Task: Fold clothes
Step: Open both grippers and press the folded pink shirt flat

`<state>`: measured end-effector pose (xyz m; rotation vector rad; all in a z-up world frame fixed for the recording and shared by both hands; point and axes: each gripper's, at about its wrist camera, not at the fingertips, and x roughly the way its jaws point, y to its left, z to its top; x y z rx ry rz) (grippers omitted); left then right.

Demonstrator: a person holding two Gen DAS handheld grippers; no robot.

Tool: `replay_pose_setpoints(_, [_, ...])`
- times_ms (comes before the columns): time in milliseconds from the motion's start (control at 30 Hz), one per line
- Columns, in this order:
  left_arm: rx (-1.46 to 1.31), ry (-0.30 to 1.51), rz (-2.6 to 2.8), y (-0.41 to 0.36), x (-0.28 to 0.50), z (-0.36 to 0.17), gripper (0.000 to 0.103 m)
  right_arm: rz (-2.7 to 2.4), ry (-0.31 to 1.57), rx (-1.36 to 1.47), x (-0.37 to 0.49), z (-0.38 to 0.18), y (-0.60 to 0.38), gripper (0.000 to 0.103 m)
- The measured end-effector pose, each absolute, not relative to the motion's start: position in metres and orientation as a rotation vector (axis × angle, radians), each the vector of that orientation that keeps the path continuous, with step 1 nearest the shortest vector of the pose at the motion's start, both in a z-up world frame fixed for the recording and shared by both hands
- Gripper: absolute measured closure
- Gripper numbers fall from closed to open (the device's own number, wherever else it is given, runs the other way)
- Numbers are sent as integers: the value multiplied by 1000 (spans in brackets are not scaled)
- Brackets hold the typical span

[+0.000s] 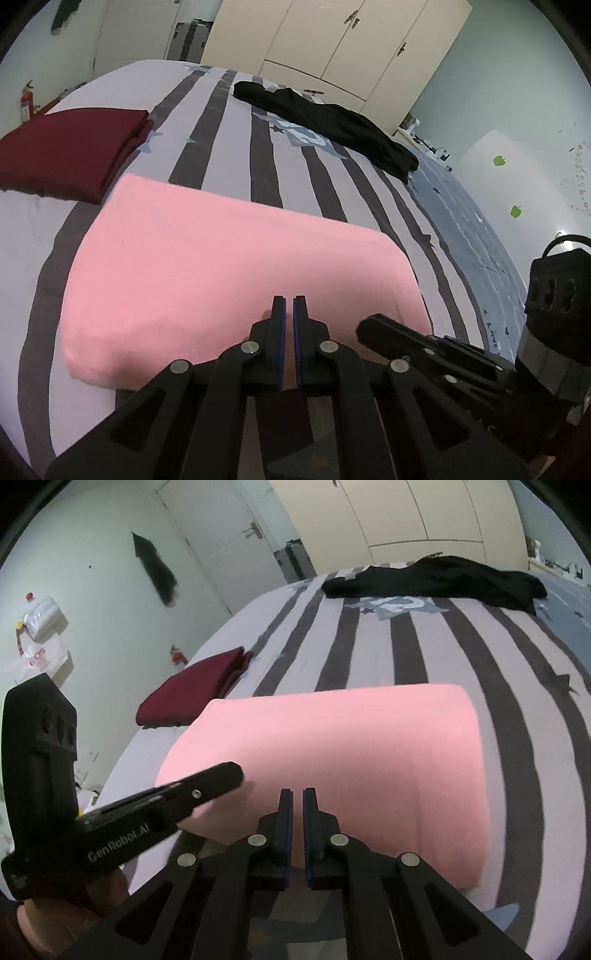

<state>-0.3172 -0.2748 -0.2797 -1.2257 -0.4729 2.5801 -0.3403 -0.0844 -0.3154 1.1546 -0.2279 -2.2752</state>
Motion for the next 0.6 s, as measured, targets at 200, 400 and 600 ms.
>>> replay_pose_setpoints(200, [-1221,-448,2575,-271,-312,-283,101,-2281,-251,1139,-342,-321,-91,97])
replay_pose_setpoints(400, [-1267,-413,2577,-263,-308,-307,102,-2291,-225,1177,-331,-337,-98,97])
replay_pose_setpoints(600, [-1301,-394,2598,-262,-305,-321,102,-2325,-150,1211,-323,-357,-100,100])
